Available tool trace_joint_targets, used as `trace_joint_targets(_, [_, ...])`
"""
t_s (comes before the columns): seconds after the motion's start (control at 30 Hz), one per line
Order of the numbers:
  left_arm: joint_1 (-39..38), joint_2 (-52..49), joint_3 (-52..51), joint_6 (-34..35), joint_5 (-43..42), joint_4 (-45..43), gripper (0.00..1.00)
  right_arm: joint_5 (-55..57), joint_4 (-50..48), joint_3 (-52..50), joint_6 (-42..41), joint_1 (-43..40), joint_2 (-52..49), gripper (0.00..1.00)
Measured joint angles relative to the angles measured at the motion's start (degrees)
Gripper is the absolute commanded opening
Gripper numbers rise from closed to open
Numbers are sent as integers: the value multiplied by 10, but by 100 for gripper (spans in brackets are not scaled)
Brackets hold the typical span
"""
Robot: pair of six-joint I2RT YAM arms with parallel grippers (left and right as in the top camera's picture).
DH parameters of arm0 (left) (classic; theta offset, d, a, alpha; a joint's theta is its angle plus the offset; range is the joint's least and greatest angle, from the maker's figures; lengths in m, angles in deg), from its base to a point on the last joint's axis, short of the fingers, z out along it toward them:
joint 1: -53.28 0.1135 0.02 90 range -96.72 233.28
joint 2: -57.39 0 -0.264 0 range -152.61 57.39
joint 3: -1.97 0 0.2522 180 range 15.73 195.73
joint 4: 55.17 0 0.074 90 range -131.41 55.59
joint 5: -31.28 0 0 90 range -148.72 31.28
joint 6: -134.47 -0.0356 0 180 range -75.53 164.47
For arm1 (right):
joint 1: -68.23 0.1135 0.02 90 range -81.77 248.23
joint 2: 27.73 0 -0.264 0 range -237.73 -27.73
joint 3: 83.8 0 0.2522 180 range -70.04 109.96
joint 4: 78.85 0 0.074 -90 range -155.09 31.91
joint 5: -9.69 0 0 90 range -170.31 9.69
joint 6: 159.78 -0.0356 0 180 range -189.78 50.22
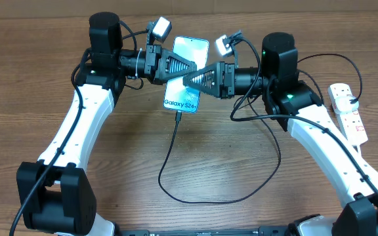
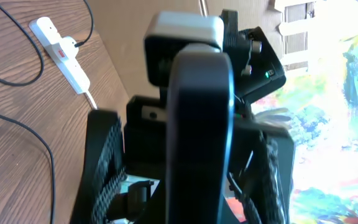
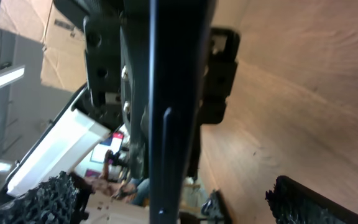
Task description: Plug charger to phone and switch on socket
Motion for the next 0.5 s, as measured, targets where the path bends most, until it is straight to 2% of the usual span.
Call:
trace_joint_targets(0.07, [0, 0, 0, 0, 0, 0, 4, -5, 5, 0, 0, 9, 0, 84])
trace_joint_targets(0.13, [0, 0, 0, 0, 0, 0, 4, -5, 6, 0, 0, 17, 0, 64])
trace_joint_targets(0.17, [2, 0, 0, 0, 0, 0, 4, -4, 6, 0, 0, 19, 0, 58])
trace_joint_targets(0.23, [4, 0, 0, 0, 0, 0, 4, -1, 8, 0, 1, 23, 0, 56])
trace_joint_targets(0.33, [4, 0, 0, 0, 1, 0, 4, 7, 8, 0, 2, 24, 0, 42])
trace_joint_targets(0.37, [4, 0, 0, 0, 1, 0, 4, 11, 8, 0, 2, 24, 0, 32])
trace_joint_targets(0.5, [4, 0, 0, 0, 0, 0, 4, 17, 7, 1, 2, 24, 0, 21])
